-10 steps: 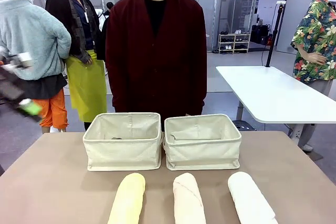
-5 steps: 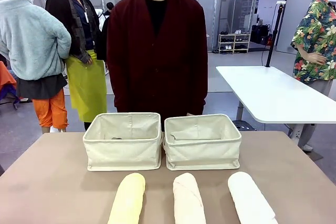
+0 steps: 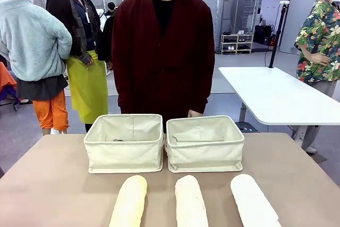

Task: Divide the towels into two baskets.
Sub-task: Pick up one hotel-folded towel from the bottom of the table and place it in the Fabric basket indicated by the person.

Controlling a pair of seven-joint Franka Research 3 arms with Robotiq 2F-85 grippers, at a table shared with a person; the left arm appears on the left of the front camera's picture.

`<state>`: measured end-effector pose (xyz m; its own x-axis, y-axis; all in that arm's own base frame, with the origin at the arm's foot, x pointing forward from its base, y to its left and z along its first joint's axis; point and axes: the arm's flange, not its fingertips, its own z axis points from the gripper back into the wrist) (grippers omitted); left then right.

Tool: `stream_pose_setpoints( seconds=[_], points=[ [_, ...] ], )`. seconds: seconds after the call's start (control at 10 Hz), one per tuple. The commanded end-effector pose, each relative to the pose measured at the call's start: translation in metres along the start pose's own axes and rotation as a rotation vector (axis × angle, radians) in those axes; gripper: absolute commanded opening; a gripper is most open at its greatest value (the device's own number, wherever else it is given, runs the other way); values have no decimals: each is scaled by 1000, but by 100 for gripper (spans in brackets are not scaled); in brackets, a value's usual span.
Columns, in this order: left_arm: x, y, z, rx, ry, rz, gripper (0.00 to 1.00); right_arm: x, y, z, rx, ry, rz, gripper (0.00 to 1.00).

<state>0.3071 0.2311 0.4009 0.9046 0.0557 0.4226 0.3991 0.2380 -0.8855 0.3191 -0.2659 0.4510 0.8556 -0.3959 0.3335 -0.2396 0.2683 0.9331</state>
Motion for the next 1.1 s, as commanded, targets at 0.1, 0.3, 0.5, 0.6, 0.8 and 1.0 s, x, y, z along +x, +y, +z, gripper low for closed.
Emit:
stream_pose_setpoints(
  seconds=[0.1, 0.3, 0.5, 0.6, 0.8, 1.0],
  points=[
    [-2, -7, 2, 15, 11, 11, 100, -1, 4, 1, 4, 2, 4, 100],
    [-2, -7, 2, 15, 11, 11, 100, -1, 4, 1, 4, 2, 4, 100],
    [-2, -7, 2, 15, 11, 11, 100, -1, 4, 1, 4, 2, 4, 100],
    [-2, -7, 2, 15, 11, 11, 100, -1, 4, 1, 4, 2, 4, 100],
    [-2, -7, 2, 15, 11, 11, 100, -1, 4, 1, 4, 2, 4, 100],
    [-2, -7, 2, 15, 11, 11, 100, 0, 0, 0, 0, 0, 0, 100]
  ],
)
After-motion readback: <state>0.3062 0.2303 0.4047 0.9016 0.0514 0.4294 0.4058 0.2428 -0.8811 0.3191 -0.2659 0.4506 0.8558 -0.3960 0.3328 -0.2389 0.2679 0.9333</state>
